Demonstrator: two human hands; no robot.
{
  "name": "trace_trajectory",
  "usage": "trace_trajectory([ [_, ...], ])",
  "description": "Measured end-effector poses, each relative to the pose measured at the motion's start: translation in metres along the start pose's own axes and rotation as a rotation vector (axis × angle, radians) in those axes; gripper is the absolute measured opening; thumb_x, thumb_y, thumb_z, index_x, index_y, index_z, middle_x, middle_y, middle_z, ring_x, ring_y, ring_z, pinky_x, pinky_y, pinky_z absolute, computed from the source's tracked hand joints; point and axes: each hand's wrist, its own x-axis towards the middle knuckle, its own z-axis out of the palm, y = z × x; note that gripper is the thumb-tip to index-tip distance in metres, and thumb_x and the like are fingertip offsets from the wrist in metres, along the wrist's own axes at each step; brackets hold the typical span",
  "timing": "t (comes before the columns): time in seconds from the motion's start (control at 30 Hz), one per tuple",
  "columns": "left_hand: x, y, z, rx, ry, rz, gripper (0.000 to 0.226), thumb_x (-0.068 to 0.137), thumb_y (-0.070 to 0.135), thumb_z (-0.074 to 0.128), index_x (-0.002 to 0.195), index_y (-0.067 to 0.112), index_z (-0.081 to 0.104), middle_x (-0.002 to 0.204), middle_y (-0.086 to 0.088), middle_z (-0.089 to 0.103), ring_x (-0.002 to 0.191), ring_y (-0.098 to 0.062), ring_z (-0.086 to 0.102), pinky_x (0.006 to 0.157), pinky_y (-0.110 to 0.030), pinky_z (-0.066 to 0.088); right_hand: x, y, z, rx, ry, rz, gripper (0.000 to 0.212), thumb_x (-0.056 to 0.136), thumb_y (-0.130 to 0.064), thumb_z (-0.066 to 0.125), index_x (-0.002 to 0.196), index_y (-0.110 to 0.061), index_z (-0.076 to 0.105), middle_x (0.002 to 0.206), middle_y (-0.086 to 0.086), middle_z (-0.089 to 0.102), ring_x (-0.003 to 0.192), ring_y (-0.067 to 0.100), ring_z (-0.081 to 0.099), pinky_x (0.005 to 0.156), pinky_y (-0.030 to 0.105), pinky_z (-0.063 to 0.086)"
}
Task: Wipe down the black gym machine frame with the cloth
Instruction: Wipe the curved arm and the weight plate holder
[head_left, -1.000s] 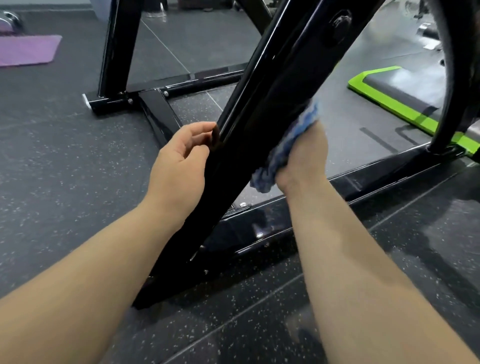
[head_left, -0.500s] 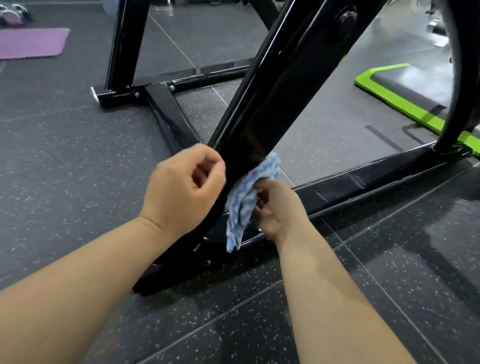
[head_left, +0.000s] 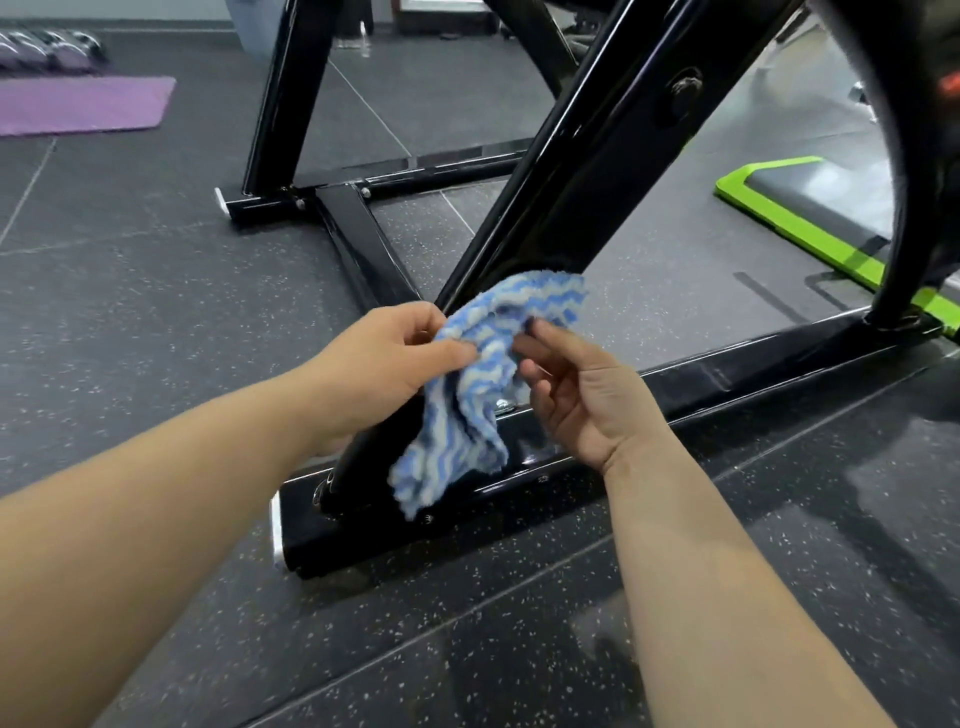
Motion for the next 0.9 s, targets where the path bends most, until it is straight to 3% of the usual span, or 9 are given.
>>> trace_trajectory([
  [0.1,0.005,0.006,-0.011,-0.208,0.185,-0.010,0.026,0.084,0.020,0.071,0.074,0.023,0.046,0.067,0.000,0.054,0.057,-0.012,0.048,0.053,-0.027,0.039,0.005,-0.005,0.008,-0.031,0.237,-0.221,0.008,0.082,-0.008,0.067,0.080,-0.013,0.061,0.066,0.001,0.065,0.044,0.007,0.048,0.038,0.014,0.034],
  [0.23,0.022,0.016,-0.025,-0.187,0.665,0.216,0.015,0.086,0.016,0.065,0.084,0.030,0.061,0.080,0.004,0.066,0.073,-0.013,0.060,0.071,-0.034,0.052,0.005,-0.014,0.026,-0.231,0.540,-0.677,0.012,0.083,-0.013,0.062,0.091,-0.022,0.058,0.088,-0.006,0.062,0.073,0.009,0.057,0.062,0.017,0.046],
  [0.33,0.037,0.031,-0.007,-0.143,0.541,0.217,0.012,0.077,0.024,0.058,0.071,0.029,0.067,0.076,0.007,0.068,0.074,-0.013,0.060,0.079,-0.039,0.054,0.009,-0.018,0.040,-0.450,0.563,-0.924,0.027,0.086,-0.015,0.058,0.110,-0.029,0.055,0.124,-0.008,0.052,0.110,0.003,0.049,0.084,0.011,0.043],
  [0.4,0.042,0.037,0.003,-0.152,0.403,0.137,0.020,0.068,0.032,0.055,0.070,0.013,0.061,0.073,-0.016,0.058,0.072,-0.018,0.053,0.077,-0.054,0.052,0.017,-0.021,0.041,-0.505,0.568,-1.009,0.032,0.086,-0.014,0.055,0.114,-0.031,0.053,0.139,-0.008,0.045,0.128,0.008,0.042,0.103,0.029,0.041],
  [0.57,0.050,0.030,-0.001,-0.015,0.229,0.248,0.056,0.069,0.030,0.076,0.122,0.032,0.061,0.111,0.004,0.066,0.097,-0.012,0.065,0.090,-0.028,0.049,0.033,-0.023,0.035,-0.541,0.579,-1.135,0.041,0.087,-0.013,0.049,0.128,-0.021,0.050,0.147,-0.004,0.040,0.135,0.011,0.037,0.110,0.039,0.033],
  [0.63,0.056,0.026,0.003,0.294,0.321,0.318,0.033,0.075,0.052,0.070,0.094,0.026,0.065,0.097,0.009,0.055,0.087,-0.010,0.057,0.082,-0.024,0.043,0.039,-0.025,0.037,-0.546,0.573,-1.183,0.045,0.090,-0.016,0.047,0.135,-0.016,0.046,0.147,-0.002,0.040,0.136,0.011,0.037,0.111,0.040,0.033],
  [0.7,0.060,0.018,0.011,0.347,0.373,0.328,0.049,0.079,0.067,0.044,0.076,0.020,0.054,0.090,0.004,0.051,0.089,-0.018,0.055,0.080,-0.029,0.041,0.043,-0.025,0.041,-0.532,0.561,-1.201,0.046,0.093,-0.020,0.046,0.138,-0.016,0.043,0.149,0.000,0.038,0.137,0.012,0.036,0.111,0.042,0.034],
  [0.8,0.062,0.024,0.028,0.147,0.322,0.256,0.047,0.095,0.058,0.028,0.111,0.021,0.053,0.106,0.001,0.061,0.106,-0.022,0.057,0.092,-0.034,0.041,0.046,-0.023,0.040,-0.548,0.554,-1.207,0.050,0.096,-0.026,0.048,0.145,-0.020,0.037,0.153,0.000,0.032,0.140,0.009,0.030,0.110,0.042,0.035],
  [0.9,0.080,0.075,0.036,0.128,0.322,0.279,0.039,0.099,0.053,0.026,0.117,0.026,0.047,0.094,0.004,0.060,0.099,-0.019,0.056,0.085,-0.032,0.037,0.052,-0.025,0.036,-0.491,0.485,-1.220,0.047,0.097,-0.022,0.052,0.141,-0.034,0.039,0.153,-0.003,0.031,0.140,0.006,0.031,0.110,0.039,0.037],
])
